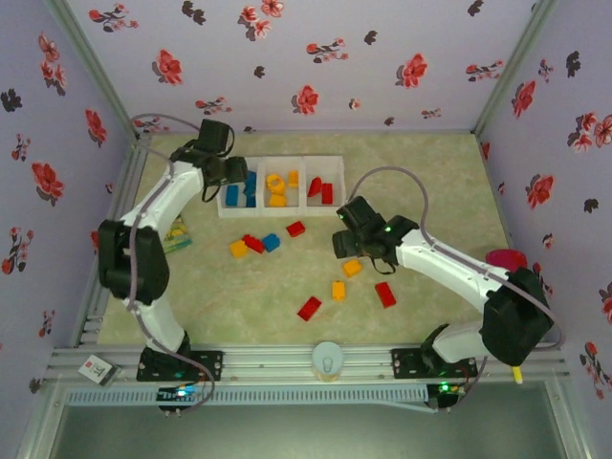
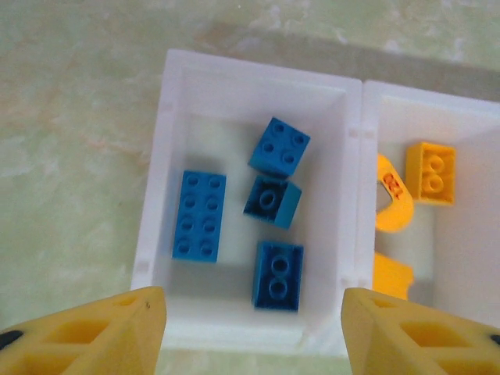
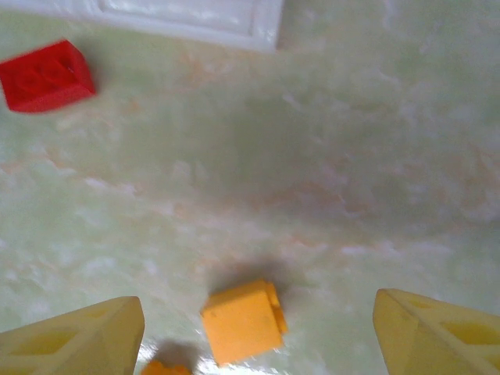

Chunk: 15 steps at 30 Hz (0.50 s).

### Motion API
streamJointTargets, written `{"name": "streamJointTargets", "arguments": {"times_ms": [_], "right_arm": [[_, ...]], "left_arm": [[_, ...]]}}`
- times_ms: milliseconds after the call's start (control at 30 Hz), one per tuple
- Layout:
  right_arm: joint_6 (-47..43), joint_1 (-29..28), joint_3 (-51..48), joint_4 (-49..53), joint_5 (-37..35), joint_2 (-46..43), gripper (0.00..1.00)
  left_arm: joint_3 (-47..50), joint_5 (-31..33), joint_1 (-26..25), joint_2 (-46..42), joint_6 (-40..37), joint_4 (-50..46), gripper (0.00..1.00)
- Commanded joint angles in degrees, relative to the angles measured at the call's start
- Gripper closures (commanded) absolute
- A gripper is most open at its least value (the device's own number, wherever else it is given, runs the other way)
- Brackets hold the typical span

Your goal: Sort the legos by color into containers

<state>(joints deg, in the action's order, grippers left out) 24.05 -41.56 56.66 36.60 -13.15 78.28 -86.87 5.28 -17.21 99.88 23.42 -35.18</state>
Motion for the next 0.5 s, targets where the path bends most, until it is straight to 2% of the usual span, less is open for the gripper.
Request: {"name": "streamJointTargets", "arguments": {"times_ms": [0,267,367,467], "right_arm": [[0.2,1.5,1.8,9.4,-2.2,-2.7,0.22],[3.6,2.1,-2.6,18.6,2.5,-11.6,0.22],[7.3,2.2,-3.8,20.1,4.2,-11.0,0.24],[11.0,2.1,-7.2,16.9,6.7,-9.5,0.26]], "left_arm": [[5.2,-1.1,-1.0,-7.9,0.7,-1.1,0.39],[12.6,-1.9,-3.7,-17.8,2.8,-0.9,0.39],[14.6,-1.8,-4.1,-19.8,4.6,-0.6,0.37],[16.5,-1.8,-4.3,-21.8,5.6,-0.4,0.37]]}}
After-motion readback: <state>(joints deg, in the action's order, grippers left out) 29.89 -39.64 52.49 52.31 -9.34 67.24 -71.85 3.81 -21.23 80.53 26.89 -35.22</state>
